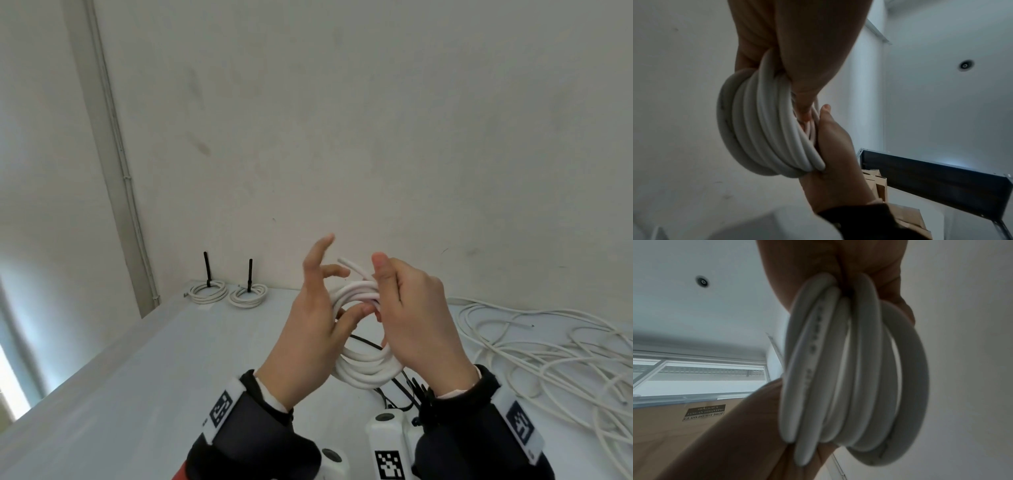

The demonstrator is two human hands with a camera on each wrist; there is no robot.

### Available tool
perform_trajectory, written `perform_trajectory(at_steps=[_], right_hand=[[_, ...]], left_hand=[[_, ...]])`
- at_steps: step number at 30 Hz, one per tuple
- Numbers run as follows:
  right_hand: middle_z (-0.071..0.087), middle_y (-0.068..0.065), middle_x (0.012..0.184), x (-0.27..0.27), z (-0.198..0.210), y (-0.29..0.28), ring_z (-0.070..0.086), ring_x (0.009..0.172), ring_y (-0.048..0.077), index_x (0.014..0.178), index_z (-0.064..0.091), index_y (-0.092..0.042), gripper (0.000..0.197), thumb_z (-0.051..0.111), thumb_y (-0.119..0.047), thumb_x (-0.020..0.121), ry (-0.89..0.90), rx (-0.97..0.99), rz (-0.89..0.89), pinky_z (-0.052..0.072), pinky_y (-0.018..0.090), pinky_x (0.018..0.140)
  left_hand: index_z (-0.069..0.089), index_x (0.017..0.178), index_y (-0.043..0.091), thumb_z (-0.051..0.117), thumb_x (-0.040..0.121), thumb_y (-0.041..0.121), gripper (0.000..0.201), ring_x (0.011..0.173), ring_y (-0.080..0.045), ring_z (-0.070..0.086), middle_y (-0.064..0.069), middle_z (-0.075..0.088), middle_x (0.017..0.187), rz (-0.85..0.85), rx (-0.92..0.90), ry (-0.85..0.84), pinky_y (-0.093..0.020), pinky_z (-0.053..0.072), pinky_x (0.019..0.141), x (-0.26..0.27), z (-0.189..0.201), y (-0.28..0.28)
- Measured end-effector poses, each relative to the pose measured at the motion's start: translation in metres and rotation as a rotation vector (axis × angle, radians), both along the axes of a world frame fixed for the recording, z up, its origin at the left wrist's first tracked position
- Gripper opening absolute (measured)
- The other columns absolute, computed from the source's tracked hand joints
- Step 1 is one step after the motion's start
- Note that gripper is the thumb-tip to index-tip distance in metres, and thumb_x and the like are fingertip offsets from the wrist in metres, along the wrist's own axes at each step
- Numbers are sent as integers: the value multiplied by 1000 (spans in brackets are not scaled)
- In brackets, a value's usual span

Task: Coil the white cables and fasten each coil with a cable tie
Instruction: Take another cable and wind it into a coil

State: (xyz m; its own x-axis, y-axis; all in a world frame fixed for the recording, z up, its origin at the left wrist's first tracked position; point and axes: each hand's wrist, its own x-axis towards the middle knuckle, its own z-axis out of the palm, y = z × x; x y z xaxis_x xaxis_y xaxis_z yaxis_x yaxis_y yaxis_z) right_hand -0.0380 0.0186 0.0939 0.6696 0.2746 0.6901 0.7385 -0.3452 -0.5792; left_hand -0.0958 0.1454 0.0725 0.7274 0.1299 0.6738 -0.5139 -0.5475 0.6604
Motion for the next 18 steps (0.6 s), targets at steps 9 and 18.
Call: perform_trajectory(at_steps=[9,18], right_hand=[[56,3,56,-2,-1,4,55,51,23,75,38,-20,40,23,-55,89,-8,100,-3,43,43,53],[51,-2,55,-7,-6,12,54,49,19,85,35,-19,35,23,-51,91,-119,59,2,41,41,48]], left_hand=[[60,106,23,57,89,35,21,66,-13,67,4,67,79,-56,-133,73,-21,53,66,3,-2,-2],[50,85,9,45,90,49,41,51,-11,43,2,47,56,-181,-492,231,-31,46,58,-1,7,-6]])
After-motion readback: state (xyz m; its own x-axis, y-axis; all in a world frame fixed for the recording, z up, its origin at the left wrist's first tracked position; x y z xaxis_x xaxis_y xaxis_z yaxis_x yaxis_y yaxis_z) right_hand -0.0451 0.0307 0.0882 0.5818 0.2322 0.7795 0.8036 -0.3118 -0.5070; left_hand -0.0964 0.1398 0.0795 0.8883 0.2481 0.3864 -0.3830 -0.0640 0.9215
